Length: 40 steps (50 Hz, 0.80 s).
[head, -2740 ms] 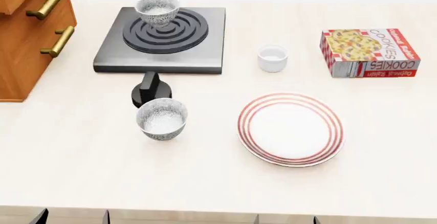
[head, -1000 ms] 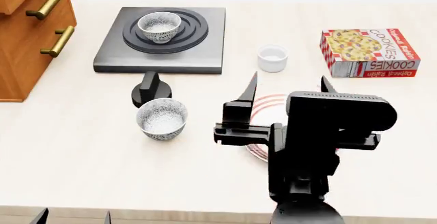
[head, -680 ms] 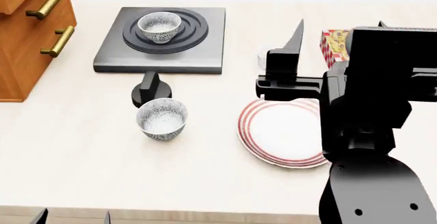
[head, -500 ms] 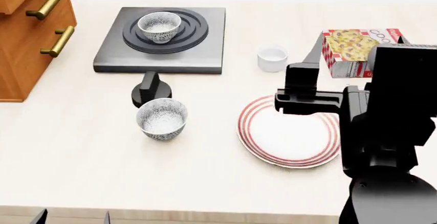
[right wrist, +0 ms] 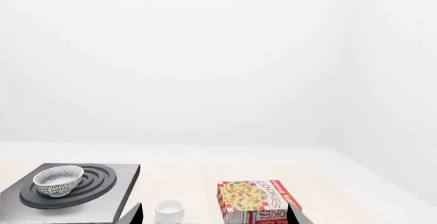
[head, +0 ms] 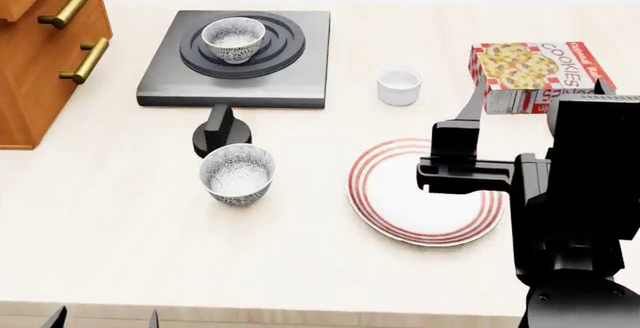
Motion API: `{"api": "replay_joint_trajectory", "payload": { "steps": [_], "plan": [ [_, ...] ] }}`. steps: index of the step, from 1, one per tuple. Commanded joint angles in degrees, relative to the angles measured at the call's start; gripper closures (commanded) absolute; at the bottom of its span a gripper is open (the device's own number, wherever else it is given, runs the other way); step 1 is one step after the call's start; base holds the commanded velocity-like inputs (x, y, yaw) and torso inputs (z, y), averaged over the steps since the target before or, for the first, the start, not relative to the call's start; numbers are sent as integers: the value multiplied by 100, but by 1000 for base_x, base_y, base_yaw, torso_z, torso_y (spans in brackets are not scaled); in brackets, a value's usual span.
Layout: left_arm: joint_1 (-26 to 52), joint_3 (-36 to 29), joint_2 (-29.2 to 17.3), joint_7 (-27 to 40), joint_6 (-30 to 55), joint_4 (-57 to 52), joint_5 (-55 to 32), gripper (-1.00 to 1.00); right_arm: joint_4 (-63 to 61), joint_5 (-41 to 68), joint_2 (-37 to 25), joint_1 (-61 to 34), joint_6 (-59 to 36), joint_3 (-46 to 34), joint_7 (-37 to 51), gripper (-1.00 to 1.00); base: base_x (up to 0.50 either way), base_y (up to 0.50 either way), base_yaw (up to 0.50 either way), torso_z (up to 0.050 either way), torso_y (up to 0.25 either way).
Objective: Pick the akita bowl on the stove and place it on the plate.
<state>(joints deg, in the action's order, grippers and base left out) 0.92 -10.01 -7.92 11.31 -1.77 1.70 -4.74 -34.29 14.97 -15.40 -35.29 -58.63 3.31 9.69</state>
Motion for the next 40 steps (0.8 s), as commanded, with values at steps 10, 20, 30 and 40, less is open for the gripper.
{"api": "replay_joint_trajectory", "payload": {
  "steps": [10,20,30,40],
  "plan": [
    [10,45,-3,38,66,-197,-104,-100,-2,-34,4,48,7,49,-44,-100,0,0,0,0,0],
    [199,-41,-197,-3,830,-1069,-198,-100,7,-17,-5,49,14,39,-20,-100,0,0,0,0,0],
    [941,-80,-291,67,2451,-1791,-321,-100,2,6,-11,40,-11,41,10,-100,0,0,0,0,0],
    [2018,16,-230,184,3652,-1787,-507,-100,15,35,-13,37,-9,47,30,-100,0,0,0,0,0]
  ]
}}
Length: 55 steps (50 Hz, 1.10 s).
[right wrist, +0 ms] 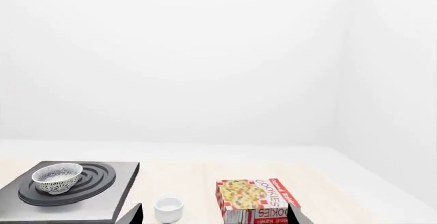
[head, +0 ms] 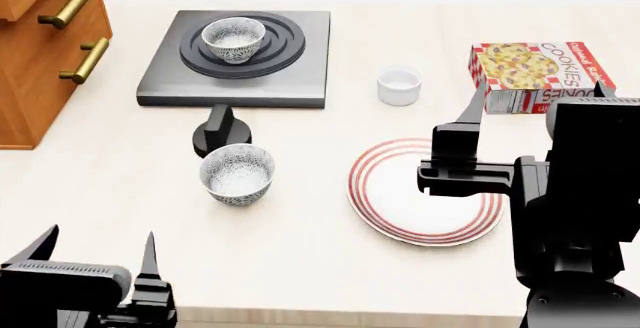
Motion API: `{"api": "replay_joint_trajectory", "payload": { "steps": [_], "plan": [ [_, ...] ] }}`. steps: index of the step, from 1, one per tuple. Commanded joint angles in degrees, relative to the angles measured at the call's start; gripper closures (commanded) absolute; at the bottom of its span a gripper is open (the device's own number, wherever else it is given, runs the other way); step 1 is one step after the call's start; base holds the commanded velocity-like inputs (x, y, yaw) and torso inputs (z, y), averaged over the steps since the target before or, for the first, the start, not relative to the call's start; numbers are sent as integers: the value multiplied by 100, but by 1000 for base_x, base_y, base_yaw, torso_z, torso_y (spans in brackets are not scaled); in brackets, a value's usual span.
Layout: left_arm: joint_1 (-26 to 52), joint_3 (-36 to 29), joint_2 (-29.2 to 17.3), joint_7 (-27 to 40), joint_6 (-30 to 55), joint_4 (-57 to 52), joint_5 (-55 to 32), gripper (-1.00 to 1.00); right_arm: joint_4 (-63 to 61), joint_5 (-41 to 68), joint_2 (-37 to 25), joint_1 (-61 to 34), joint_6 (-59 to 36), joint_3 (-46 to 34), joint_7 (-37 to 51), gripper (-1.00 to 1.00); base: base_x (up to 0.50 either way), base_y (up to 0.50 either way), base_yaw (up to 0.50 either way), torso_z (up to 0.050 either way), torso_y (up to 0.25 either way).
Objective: Pick the akita bowl on the stove and place it on the plate.
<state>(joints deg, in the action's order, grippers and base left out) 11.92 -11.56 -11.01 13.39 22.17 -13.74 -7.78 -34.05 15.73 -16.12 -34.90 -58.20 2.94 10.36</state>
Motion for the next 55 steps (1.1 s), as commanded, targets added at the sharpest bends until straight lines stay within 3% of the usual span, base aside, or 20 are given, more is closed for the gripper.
{"api": "replay_joint_trajectory", "payload": {
  "steps": [1,18,55],
  "plan": [
    [999,217,100,-15,1400,-253,-265,-100,3,-41,59,2,-38,82,-38,-100,0,0,0,0,0],
    [1956,167,191,-95,1748,420,-408,-100,60,-45,16,25,17,29,-3,-100,0,0,0,0,0],
    [2089,134,107,-48,1762,362,-602,-100,24,110,26,-1,-41,116,63,-100,0,-46,0,0,0]
  ]
}}
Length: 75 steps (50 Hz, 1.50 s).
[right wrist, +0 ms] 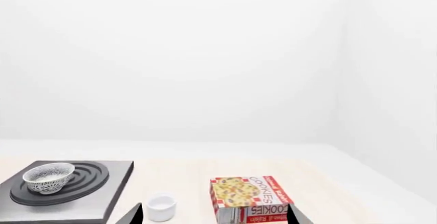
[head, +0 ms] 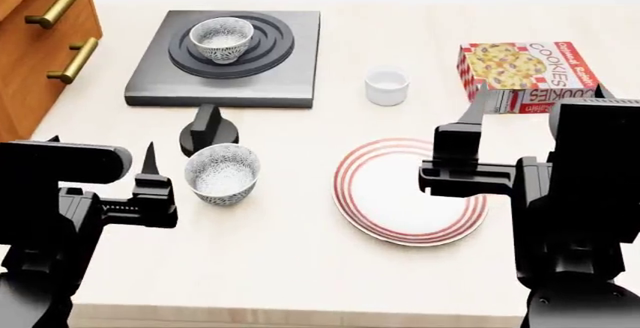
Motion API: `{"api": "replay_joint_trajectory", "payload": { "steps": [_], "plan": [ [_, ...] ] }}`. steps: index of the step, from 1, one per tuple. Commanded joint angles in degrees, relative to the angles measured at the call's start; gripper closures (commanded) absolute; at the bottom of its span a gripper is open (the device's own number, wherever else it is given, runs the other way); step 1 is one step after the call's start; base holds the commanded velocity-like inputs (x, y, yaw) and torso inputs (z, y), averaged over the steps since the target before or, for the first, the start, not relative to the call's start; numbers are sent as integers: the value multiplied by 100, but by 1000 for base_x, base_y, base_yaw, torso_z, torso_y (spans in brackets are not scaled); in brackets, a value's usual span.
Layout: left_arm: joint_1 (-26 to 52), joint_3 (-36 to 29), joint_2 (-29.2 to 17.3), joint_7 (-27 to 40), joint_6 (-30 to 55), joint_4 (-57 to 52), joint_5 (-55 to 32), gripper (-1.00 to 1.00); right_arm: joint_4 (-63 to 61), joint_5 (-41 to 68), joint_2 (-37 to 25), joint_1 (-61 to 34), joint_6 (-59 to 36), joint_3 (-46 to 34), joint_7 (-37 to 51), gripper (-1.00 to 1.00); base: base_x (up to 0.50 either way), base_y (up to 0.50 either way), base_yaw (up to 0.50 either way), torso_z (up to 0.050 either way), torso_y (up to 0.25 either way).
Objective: Pick the akita bowl on the stove and place it on the plate.
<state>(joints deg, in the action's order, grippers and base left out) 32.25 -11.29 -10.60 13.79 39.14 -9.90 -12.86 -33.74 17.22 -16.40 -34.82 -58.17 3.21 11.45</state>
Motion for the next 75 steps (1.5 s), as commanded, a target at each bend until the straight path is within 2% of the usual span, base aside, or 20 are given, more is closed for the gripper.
{"api": "replay_joint_trajectory", "payload": {
  "steps": [1,50,75],
  "plan": [
    [62,99,61,-85,85,-40,-97,-100,-7,-36,54,-16,-55,90,-40,-100,0,-105,0,0,0],
    [55,8,-29,4,57,-84,-281,-100,23,57,-8,2,12,52,43,-100,0,-167,0,0,0],
    [87,-31,-88,48,93,-129,-369,-100,34,68,-86,-6,2,-60,79,-100,20,0,0,0,0]
  ]
}}
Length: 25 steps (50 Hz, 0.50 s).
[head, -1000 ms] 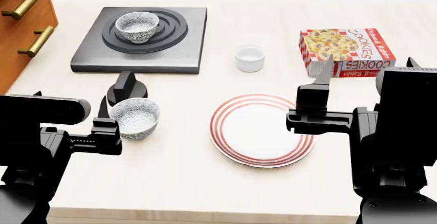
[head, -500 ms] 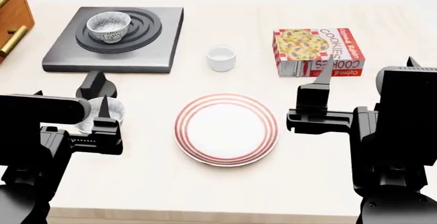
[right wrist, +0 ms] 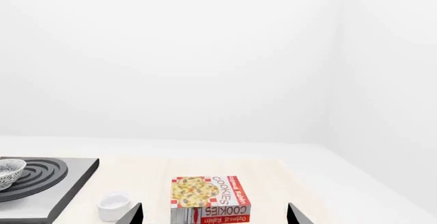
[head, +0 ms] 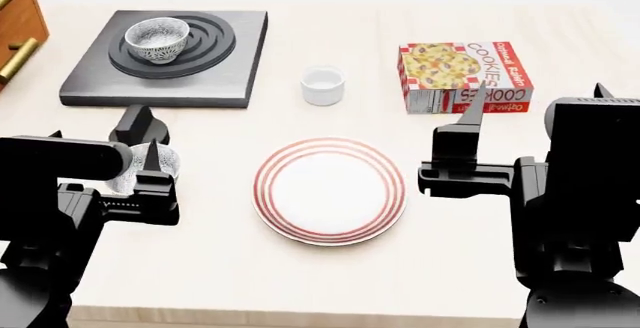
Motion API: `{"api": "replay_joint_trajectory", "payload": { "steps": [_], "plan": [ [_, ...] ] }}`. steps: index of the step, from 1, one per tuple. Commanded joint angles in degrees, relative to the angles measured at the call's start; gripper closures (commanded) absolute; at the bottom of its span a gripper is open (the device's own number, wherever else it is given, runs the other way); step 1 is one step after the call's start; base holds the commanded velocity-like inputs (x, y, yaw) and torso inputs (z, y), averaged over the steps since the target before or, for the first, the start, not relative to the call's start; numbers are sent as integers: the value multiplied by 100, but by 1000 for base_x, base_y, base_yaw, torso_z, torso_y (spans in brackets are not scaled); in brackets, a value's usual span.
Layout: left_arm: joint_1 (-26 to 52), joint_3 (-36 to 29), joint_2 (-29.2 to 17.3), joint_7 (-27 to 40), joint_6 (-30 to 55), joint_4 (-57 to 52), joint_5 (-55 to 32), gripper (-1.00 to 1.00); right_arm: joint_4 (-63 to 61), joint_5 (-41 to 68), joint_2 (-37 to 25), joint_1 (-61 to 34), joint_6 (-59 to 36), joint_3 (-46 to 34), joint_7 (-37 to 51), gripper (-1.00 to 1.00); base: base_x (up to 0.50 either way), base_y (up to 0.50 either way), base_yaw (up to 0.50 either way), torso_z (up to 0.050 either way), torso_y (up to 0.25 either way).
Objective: Pick the akita bowl on the stove and place it on the plate.
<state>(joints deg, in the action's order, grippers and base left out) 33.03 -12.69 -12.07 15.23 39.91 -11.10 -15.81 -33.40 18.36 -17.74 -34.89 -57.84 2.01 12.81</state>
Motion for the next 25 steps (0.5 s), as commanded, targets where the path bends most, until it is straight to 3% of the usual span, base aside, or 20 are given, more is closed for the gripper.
{"api": "replay_joint_trajectory", "payload": {
  "steps": [1,25],
  "plan": [
    [16,110,61,-95,12,4,-78,-100,-4,-42,46,2,-30,61,-56,-100,266,0,0,0,0],
    [22,49,18,-50,18,-12,-140,-100,-8,17,26,-11,-49,67,-8,-100,321,0,0,0,0]
  ]
}}
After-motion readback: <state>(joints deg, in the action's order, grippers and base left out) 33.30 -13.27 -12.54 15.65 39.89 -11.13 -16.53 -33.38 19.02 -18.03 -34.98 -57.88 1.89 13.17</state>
